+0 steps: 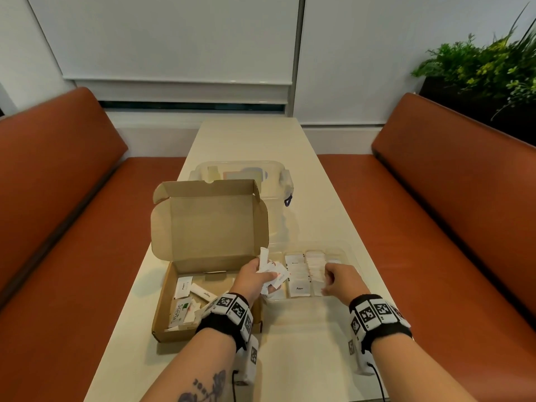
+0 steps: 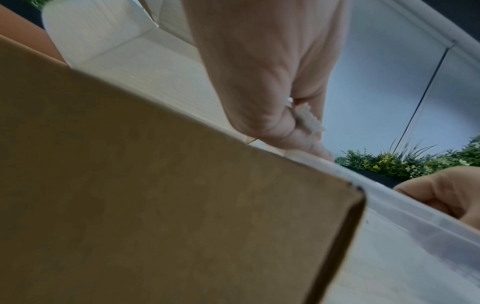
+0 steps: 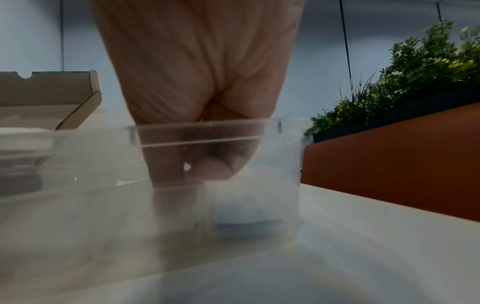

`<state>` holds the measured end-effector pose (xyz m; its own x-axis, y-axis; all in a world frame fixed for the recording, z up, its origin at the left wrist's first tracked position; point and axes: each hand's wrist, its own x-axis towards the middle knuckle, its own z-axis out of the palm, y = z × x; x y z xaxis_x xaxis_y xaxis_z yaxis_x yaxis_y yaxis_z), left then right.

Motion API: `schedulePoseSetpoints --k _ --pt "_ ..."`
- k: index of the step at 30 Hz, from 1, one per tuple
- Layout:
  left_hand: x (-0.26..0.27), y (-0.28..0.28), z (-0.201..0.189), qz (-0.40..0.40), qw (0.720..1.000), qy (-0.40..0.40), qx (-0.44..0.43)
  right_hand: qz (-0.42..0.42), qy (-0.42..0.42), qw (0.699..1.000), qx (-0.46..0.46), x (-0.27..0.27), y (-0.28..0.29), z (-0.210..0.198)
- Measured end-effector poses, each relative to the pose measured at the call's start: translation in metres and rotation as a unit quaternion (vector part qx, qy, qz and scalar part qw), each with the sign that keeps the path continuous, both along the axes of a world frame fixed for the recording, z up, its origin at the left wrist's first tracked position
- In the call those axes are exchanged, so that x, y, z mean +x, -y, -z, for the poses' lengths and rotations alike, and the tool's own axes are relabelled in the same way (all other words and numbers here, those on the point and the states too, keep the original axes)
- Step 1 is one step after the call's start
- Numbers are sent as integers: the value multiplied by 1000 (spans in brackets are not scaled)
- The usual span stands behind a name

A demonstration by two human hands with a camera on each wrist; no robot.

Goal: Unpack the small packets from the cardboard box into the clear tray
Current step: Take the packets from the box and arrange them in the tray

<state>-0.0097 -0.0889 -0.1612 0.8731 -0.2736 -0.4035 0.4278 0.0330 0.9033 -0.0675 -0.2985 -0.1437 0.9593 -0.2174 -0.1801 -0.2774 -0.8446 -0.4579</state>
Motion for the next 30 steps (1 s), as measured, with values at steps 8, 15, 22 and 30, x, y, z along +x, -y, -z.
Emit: schedulePoseSetpoints --k 8,15,22,30 --pt "-2 -1 -2 1 1000 0 -16 12 -1 999 -34 2 -2 6" --pt "-3 -2 -2 17 999 23 32 11 -16 999 -47 3 -5 6" --pt "-6 -2 -7 24 999 36 22 21 115 993 32 6 -21 -12" --pt "-13 5 -24 47 996 50 -62 -22 84 966 242 16 -46 -32"
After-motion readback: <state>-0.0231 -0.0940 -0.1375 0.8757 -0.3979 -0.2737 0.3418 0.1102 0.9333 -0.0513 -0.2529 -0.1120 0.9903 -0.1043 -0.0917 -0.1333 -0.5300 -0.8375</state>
